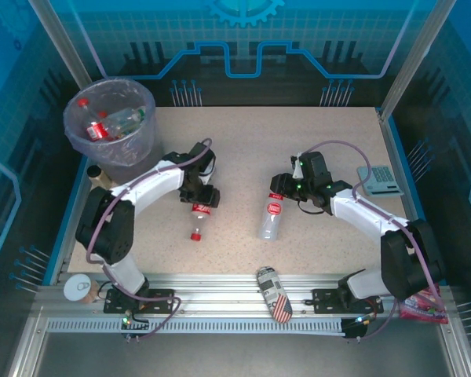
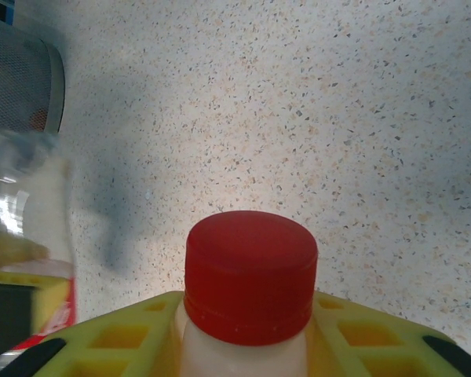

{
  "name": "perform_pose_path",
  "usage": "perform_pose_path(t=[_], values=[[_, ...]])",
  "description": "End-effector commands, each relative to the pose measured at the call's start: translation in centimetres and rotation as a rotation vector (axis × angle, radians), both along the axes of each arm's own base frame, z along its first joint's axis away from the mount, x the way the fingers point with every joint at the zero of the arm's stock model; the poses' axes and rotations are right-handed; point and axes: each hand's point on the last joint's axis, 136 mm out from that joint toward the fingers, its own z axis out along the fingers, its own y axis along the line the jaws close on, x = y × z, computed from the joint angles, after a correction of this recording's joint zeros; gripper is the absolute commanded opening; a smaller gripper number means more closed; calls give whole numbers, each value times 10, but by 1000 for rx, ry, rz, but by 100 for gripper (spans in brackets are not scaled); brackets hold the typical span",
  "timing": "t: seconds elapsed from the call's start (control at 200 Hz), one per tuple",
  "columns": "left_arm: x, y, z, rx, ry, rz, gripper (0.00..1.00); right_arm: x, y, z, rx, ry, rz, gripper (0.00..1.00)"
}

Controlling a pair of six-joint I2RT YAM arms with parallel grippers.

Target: Put the plastic bottles in the bin

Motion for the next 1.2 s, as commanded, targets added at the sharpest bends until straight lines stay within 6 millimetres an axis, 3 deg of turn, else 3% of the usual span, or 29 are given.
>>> perform_pose_path(t=[0.0,0.08,0.25,0.395,0.53,0.735,0.84,0.956,1.101,1.196], values=[[12,-12,61,-69,-118,-37,64,4,-3,10,13,-31,-1,40],[29,-11,106,-101,-232,-32,63,3,-3,13,15,-35,-4,40],[63,3,230,-387,-471,74,52,0,2,19,20,-45,-2,40],[84,52,311,-422,-689,177,44,-6,1,23,11,-58,-7,41],[96,118,360,-438,-864,362,41,-10,-2,27,4,-72,-12,41],[99,247,388,-394,-1125,768,42,-15,-5,28,1,-81,-10,41],[101,298,398,-422,-1217,889,39,-18,-4,28,0,-78,1,41],[111,327,394,-323,-1150,912,39,-20,-5,26,-7,-74,4,41],[134,344,378,-162,-1074,838,39,-20,-6,22,-2,-74,-4,41],[150,352,358,-107,-990,801,38,-18,-5,19,-6,-69,4,41]])
